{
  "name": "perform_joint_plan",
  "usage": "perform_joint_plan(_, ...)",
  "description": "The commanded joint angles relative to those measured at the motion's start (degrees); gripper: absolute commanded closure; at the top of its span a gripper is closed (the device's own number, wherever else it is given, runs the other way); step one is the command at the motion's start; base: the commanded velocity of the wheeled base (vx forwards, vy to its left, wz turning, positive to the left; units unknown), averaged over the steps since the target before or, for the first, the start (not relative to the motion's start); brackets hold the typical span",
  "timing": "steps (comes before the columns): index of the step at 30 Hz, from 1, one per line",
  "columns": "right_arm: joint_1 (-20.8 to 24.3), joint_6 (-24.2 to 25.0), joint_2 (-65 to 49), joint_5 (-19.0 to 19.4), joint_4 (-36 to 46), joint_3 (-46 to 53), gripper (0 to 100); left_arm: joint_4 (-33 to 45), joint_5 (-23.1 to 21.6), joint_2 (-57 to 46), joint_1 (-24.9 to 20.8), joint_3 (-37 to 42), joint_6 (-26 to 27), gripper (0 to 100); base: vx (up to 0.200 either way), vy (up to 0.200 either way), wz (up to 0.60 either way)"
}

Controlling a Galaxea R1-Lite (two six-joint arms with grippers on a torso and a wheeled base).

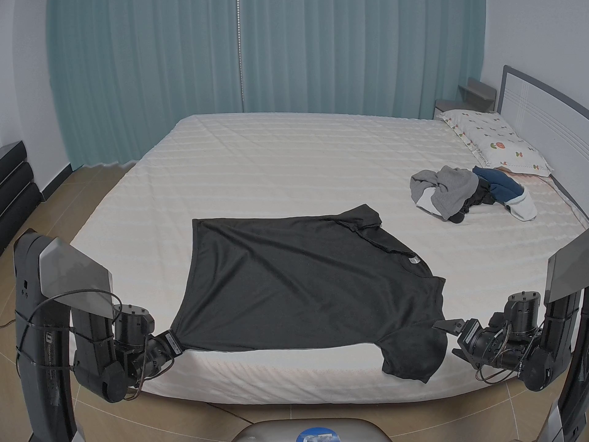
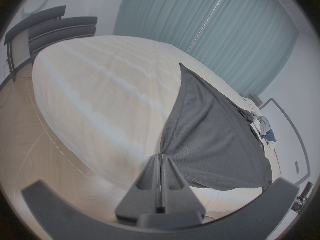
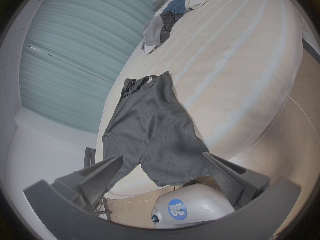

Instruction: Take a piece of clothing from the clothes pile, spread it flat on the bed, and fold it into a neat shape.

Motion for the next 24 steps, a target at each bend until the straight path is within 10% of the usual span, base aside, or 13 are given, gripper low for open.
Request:
perform_joint_plan(1,0.25,-0.31,0.46,-0.14,-0.01,0.07,0,-1.9,-0.1,-0.49,3.59,2.76,2.33,100,0.0,0.0,0.0)
perform_joint_plan(24,5.08,-6.11,9.25,-6.3,4.29,-10.83,0,-3.31,-3.79,-0.84,6.84,7.06,4.61,100,0.0,0.0,0.0)
